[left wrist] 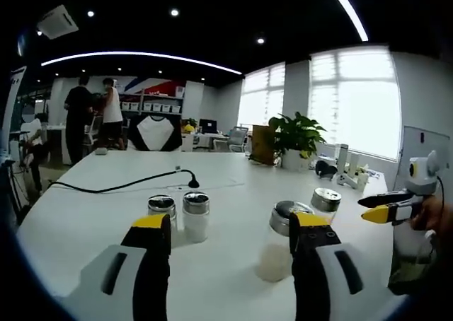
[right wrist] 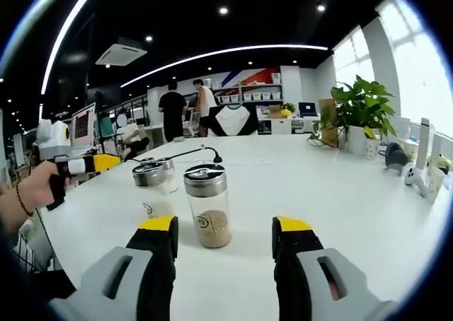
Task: Rotate the seasoning bottle until the label or dispensing opening points toward the visible target arrow and the bottle remains upright within the marked orientation range
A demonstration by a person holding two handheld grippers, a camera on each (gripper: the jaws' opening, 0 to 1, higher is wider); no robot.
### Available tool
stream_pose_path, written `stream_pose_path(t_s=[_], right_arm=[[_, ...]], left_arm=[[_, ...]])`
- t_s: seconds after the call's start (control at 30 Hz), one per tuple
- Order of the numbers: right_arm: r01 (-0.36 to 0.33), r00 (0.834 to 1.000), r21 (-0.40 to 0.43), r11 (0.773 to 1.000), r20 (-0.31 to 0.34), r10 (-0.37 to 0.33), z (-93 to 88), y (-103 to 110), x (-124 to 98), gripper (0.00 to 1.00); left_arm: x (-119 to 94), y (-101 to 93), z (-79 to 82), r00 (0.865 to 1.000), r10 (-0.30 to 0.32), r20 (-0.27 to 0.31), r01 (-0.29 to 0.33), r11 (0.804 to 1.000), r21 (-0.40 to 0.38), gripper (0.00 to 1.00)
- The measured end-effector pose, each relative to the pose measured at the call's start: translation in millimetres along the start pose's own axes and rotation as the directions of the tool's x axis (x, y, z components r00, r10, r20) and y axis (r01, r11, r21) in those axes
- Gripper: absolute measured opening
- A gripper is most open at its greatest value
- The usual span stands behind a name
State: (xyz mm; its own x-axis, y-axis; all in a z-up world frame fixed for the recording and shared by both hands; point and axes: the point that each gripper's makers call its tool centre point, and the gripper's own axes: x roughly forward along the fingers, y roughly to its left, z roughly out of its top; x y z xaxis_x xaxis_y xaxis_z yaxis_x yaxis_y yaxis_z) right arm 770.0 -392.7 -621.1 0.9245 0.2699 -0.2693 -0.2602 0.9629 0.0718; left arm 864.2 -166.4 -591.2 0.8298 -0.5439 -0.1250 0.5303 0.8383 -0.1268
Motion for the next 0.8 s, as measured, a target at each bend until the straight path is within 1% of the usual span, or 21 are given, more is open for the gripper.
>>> stream_pose_path(t_s=[0.1, 0.17, 0.2, 0.23, 0.3, 0.33, 0.37, 0.4, 0.5, 0.67, 0.8], right_arm=[[-0.002, 1.0, 0.0, 1.0, 0.003, 0.002, 0.9, 0, 0, 0.53], [0.0, 1.0, 0.0, 1.0, 0.003, 0.0, 0.9, -1, 0, 0.53], [0.0, 1.0, 0.0, 1.0, 0.003, 0.0, 1.0, -1, 0, 0.53], [0.0, 1.0, 0.001, 1.0, 0.004, 0.0, 1.2, -1, 0, 0.53], [0.002, 1.0, 0.001, 1.0, 0.002, -0.002, 1.0, -2, 0, 0.53], [0.005, 1.0, 0.0, 1.0, 0.0, -0.005, 0.9, -3, -1, 0.53], [0.006, 1.0, 0.001, 1.0, 0.001, -0.006, 1.2, -3, -1, 0.53], [0.005, 1.0, 0.001, 1.0, 0.003, -0.005, 1.6, -3, -1, 0.53], [0.008, 1.0, 0.0, 1.0, 0.002, -0.008, 1.6, -3, -1, 0.53], [0.008, 1.0, 0.002, 1.0, 0.003, -0.008, 1.5, -4, -1, 0.53], [0.004, 1.0, 0.003, 1.0, 0.0, -0.004, 0.8, -3, -1, 0.53]], left_arm=[[9, 5.5, -1.1, 1.0, 0.02, -0.012, -0.019, 1.0, 0.023, 0.63], [17, 6.6, -1.1, 1.0, 0.02, -0.01, -0.02, 0.999, 0.046, 0.59], [20, 7.5, -2.6, 1.0, 0.021, -0.015, -0.02, 0.999, 0.047, 0.59], [25, 9.4, -6.8, 0.999, 0.025, -0.035, -0.023, 0.999, 0.04, 0.58], [32, 12.7, -10.7, 0.998, 0.032, -0.047, -0.031, 0.999, 0.024, 0.55], [35, 14.3, -12.0, 0.998, 0.04, -0.048, -0.038, 0.999, 0.024, 0.52], [38, 18.1, -15.3, 0.997, 0.06, -0.057, -0.059, 0.998, 0.034, 0.51], [40, 20.1, -17.4, 0.995, 0.071, -0.065, -0.069, 0.997, 0.031, 0.52], [48, 19.7, -22.2, 0.996, 0.061, -0.071, -0.059, 0.998, 0.026, 0.5], [62, 24.1, -31.1, 0.992, 0.081, -0.099, -0.078, 0.996, 0.037, 0.49], [72, 26.1, -31.6, 0.991, 0.089, -0.102, -0.085, 0.995, 0.042, 0.51]])
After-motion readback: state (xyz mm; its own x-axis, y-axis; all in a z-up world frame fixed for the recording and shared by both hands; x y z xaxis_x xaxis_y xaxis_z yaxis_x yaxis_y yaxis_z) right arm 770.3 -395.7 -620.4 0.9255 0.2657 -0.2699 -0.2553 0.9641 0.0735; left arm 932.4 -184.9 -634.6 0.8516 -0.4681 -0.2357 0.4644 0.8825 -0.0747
